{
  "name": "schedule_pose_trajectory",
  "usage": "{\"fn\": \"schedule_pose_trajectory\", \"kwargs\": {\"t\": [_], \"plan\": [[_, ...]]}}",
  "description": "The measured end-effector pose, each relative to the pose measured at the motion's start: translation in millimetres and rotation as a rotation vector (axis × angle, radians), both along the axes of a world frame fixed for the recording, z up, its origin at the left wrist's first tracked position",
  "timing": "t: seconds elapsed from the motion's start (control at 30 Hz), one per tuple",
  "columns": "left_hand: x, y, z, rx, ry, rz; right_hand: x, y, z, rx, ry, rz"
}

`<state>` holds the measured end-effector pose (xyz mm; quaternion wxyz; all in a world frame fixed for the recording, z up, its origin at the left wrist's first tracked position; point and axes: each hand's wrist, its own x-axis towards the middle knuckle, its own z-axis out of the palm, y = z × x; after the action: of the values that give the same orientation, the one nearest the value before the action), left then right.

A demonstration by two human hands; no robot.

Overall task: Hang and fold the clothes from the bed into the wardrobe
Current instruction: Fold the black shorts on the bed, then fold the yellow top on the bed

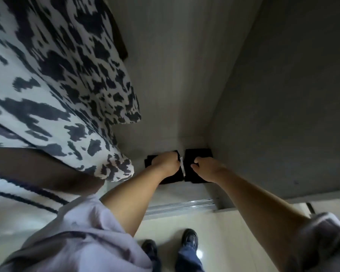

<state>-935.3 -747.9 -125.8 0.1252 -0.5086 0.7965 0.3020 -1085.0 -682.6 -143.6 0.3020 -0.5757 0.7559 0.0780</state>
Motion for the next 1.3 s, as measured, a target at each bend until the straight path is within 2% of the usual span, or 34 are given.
{"fn": "schedule_pose_trajectory", "kwargs": {"t": [0.1, 0.43, 0.53, 0.67, 0.8, 0.97, 1.03, 1.17, 1.3], "plan": [[28, -2, 38, -0.029, 0.044, -0.039, 22, 19, 49, -0.017, 0.042, -0.067], [-31, 106, 103, -0.2, 0.057, -0.438, -1, 204, 118, -0.096, 0.165, -0.445], [-71, 161, 124, -0.275, 0.032, -0.585, -18, 277, 136, -0.124, 0.225, -0.552], [-132, 254, 137, -0.297, 0.101, -0.842, -54, 388, 154, -0.15, 0.296, -0.759], [-196, 337, 140, -0.35, 0.179, -1.022, -85, 487, 159, -0.195, 0.396, -0.865], [-293, 489, 149, -0.298, 0.272, -1.206, -132, 649, 165, -0.132, 0.448, -1.065], [-316, 540, 149, -0.256, 0.318, -1.269, -146, 702, 168, -0.175, 0.494, -1.178], [-348, 609, 149, -0.243, 0.36, -1.417, -170, 765, 165, -0.161, 0.558, -1.235], [-393, 634, 144, -0.2, 0.338, -1.459, -200, 789, 155, -0.18, 0.54, -1.273]]}}
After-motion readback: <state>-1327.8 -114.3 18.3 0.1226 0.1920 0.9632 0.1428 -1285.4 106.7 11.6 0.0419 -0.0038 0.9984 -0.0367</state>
